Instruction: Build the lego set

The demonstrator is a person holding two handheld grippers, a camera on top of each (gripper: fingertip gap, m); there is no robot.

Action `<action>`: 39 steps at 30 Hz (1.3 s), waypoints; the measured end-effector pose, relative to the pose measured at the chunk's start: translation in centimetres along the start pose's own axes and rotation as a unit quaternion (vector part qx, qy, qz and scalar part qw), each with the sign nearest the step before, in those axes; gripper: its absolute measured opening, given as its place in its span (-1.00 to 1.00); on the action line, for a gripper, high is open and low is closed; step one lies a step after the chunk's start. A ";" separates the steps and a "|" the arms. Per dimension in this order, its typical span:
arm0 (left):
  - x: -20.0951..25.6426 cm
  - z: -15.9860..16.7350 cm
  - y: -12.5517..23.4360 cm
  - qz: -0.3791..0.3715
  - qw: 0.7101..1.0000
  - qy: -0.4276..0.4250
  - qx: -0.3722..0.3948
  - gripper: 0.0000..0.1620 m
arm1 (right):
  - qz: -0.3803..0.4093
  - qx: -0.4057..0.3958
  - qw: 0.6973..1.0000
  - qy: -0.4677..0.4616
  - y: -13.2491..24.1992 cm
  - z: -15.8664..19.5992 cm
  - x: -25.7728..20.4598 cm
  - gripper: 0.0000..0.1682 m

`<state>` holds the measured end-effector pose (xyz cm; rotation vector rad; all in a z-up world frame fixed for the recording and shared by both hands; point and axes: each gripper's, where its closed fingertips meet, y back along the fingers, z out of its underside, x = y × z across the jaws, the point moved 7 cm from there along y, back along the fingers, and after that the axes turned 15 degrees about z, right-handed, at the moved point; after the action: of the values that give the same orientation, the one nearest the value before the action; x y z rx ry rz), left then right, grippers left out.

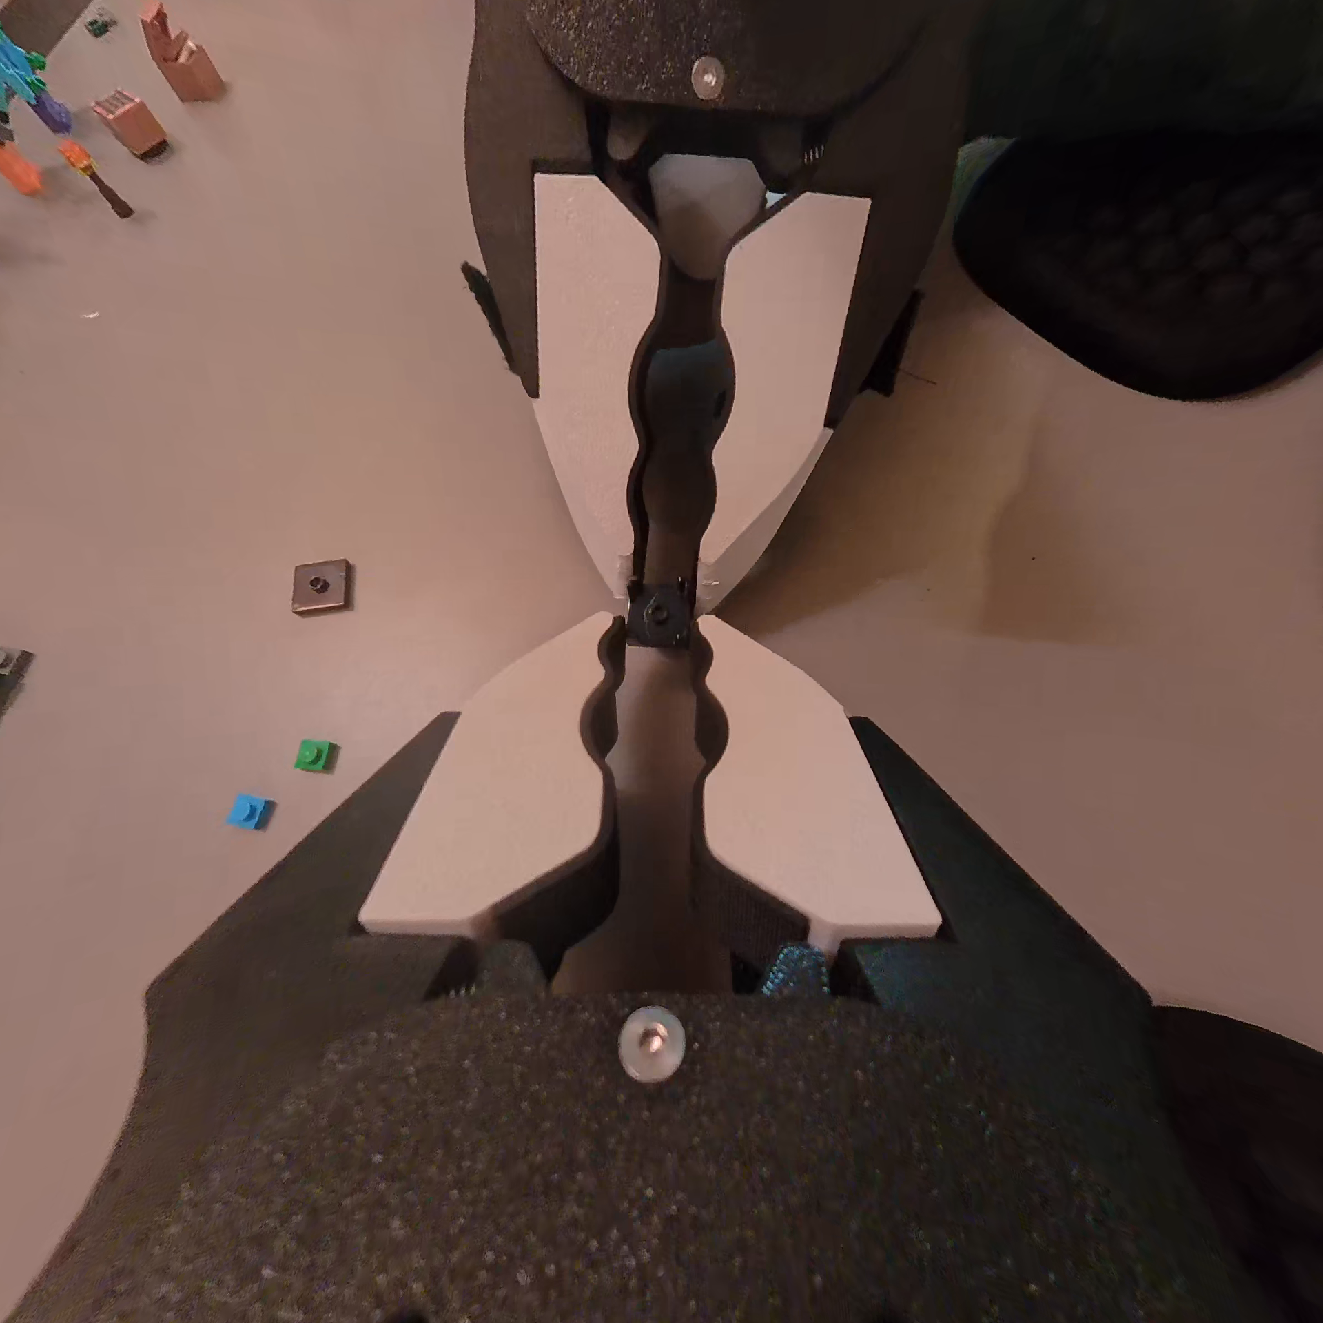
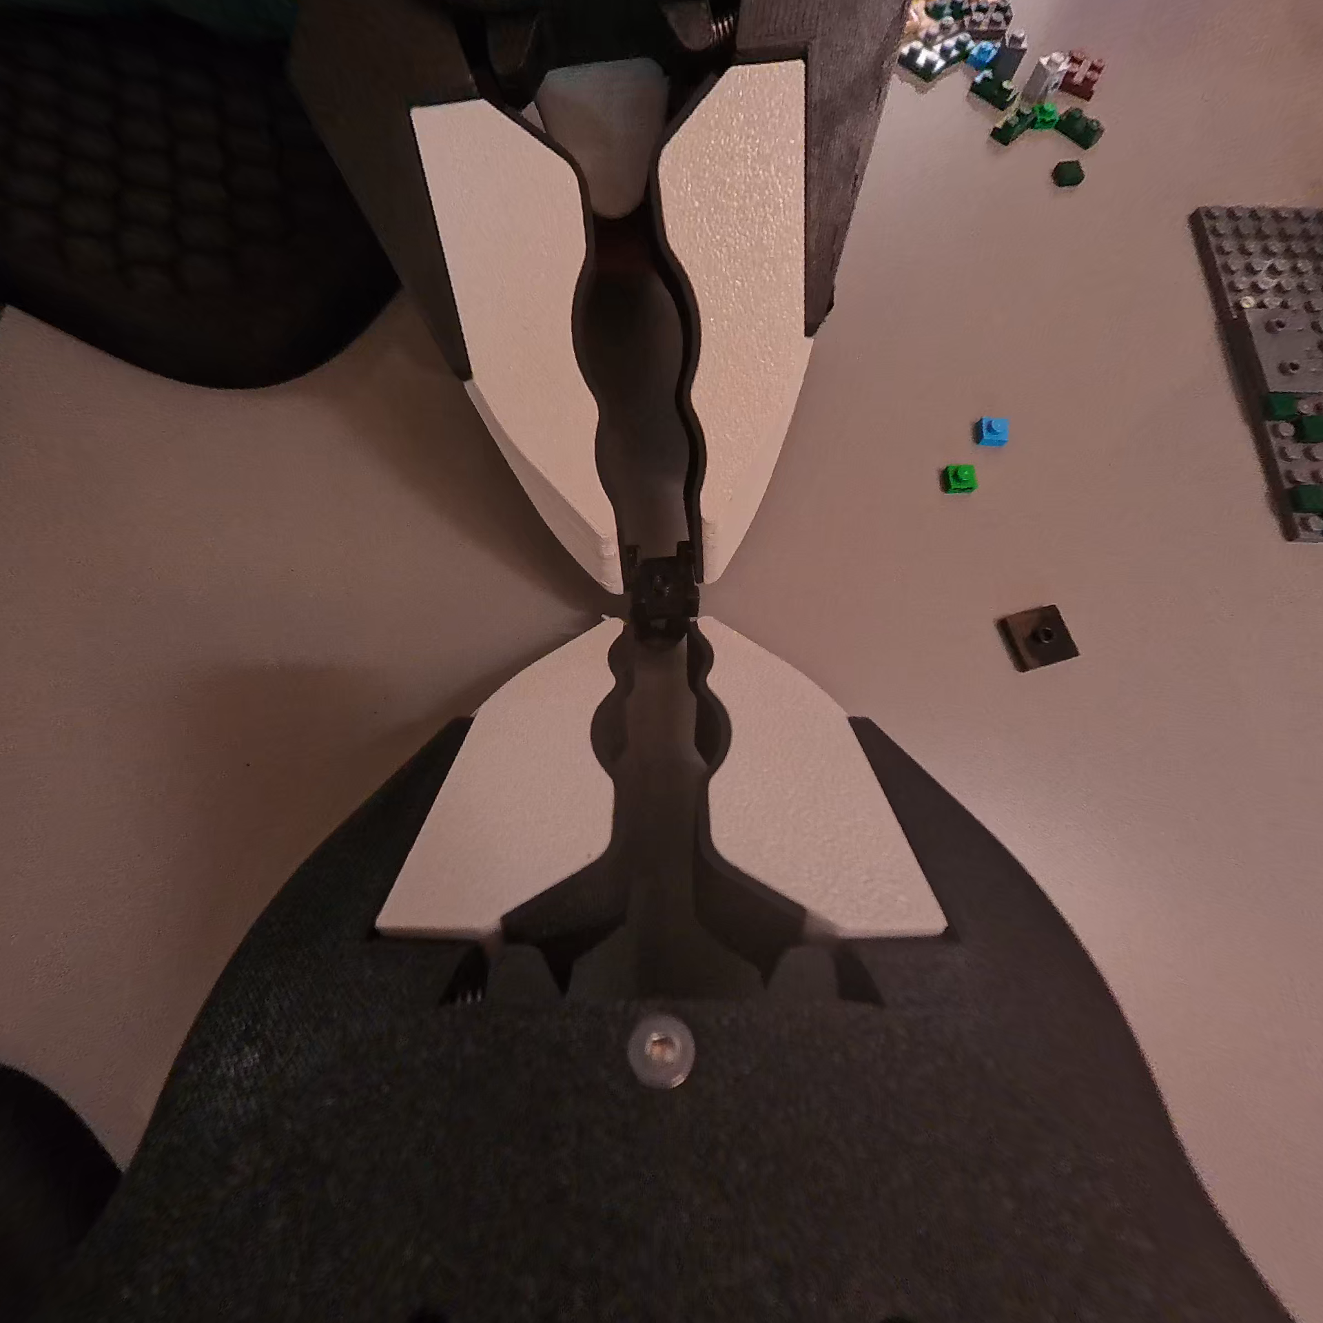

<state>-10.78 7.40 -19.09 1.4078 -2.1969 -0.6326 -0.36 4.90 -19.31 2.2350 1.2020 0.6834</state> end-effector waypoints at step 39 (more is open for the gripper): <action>-0.1 -0.2 -0.9 0.007 1.000 0.002 -0.027 -0.79 | 0.003 -0.037 0.999 0.027 -0.4 0.2 -0.3 -0.71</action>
<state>-10.01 7.14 -19.43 1.3648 -2.1681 -0.6784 -0.60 4.81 -19.78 2.1723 1.1761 0.7832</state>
